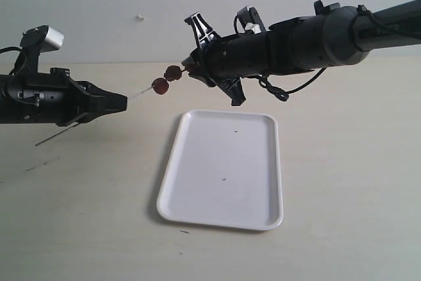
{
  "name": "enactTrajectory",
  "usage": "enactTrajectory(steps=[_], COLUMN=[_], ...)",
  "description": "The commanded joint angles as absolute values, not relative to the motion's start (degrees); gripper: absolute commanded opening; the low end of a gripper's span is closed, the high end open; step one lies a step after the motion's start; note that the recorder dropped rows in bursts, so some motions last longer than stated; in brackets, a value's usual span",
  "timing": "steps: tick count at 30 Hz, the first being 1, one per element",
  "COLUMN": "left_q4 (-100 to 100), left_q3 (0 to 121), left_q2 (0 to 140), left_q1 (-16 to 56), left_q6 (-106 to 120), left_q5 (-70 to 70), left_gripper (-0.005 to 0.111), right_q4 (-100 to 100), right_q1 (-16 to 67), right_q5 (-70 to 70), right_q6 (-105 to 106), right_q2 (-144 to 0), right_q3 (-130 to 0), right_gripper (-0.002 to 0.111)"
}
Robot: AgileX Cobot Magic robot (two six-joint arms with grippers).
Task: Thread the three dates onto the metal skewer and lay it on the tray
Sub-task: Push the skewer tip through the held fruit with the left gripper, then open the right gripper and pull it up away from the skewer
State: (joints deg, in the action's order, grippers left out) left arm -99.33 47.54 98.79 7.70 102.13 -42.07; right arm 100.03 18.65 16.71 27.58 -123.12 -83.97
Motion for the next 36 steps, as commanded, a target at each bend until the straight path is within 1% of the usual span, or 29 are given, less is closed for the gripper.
enactTrajectory(steps=[1,7,17,32,36], left_q4=[-99.95,-99.95,-99.95,-99.95,-99.95], left_q3=[47.3,47.3,47.3,48.38,49.29], left_q2=[98.75,98.75,98.75,98.75,98.75], left_q1=[8.02,8.02,8.02,8.12,9.79], left_q6=[103.03,103.03,103.03,103.03,103.23], left_q5=[-44.41,-44.71,-44.71,-44.7,-44.47], left_gripper=[0.0,0.0,0.0,0.0,0.0], right_q4=[99.95,99.95,99.95,99.95,99.95], right_q1=[18.66,18.66,18.66,18.66,18.66], right_q5=[19.41,21.31,23.59,24.7,25.44], right_q6=[28.41,28.41,28.88,30.6,30.6], right_q2=[-123.11,-123.11,-123.11,-123.11,-123.11], right_q3=[-84.36,-84.36,-84.36,-84.36,-84.36], right_gripper=[0.024,0.023,0.015,0.014,0.014])
